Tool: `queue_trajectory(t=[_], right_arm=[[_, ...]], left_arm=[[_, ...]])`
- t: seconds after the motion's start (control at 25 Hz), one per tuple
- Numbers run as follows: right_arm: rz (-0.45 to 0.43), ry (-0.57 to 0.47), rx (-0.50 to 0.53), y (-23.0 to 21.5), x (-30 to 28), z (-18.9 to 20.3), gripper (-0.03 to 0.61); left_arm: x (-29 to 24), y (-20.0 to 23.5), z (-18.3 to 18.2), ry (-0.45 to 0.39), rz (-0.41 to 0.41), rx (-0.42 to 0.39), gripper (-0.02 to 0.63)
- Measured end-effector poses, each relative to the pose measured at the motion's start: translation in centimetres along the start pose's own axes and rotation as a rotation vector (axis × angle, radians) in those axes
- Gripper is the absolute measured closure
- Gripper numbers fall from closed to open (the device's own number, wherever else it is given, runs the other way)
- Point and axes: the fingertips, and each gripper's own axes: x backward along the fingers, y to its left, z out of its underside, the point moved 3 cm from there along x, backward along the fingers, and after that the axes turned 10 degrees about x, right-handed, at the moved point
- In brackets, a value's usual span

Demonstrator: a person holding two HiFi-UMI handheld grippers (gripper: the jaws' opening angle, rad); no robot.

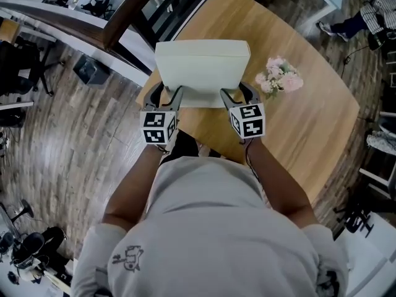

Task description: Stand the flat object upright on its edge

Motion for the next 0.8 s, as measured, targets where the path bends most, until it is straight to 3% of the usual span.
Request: queue_trajectory(t=[0.28, 0.8], right_arm=[[0.065, -0.071, 0.006, 0.3, -0.4, 0.1, 0.314], [0.137, -0.173, 0.084, 0.0, -2.2, 0.3, 0.314]], left_arm=[[-0.5, 0.6, 0.0, -0.072, 0.014, -0.043, 0.374], [-1.9, 1.5, 0.4, -0.122, 0.027, -0.075, 0.374]])
